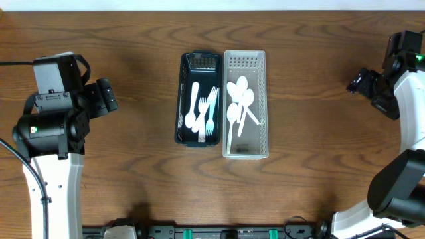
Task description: Pack container
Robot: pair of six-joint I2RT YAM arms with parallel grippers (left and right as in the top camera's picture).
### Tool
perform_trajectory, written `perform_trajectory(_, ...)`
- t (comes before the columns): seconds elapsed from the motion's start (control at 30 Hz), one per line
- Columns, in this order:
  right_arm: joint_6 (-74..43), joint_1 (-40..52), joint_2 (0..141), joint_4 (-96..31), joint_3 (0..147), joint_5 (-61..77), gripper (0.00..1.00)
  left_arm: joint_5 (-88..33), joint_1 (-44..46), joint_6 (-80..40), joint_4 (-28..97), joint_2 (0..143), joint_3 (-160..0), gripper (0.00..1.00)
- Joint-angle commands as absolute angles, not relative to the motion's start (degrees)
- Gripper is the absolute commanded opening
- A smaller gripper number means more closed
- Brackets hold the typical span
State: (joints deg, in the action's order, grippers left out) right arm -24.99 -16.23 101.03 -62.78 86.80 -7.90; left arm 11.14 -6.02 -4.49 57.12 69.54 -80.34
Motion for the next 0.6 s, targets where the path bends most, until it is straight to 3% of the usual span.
perform_trajectory(0.0, -24.8, -16.4, 101.3, -62.8, 86.8, -8.1, 0.99, 11.9, -6.4, -5.0, 57.4, 68.9, -80.4, 0.98)
perform_trajectory(0.3, -24.8, -10.1, 91.9, -62.8, 86.8, -8.1, 0.99, 11.9, -6.4, -5.0, 57.4, 68.9, -80.4, 0.98)
perform_trajectory(0.57, -24.8, 7.9, 76.2, -62.8, 86.8, -8.1, 0.99, 11.9, -6.4, -5.0, 57.4, 68.9, -80.4, 0.98)
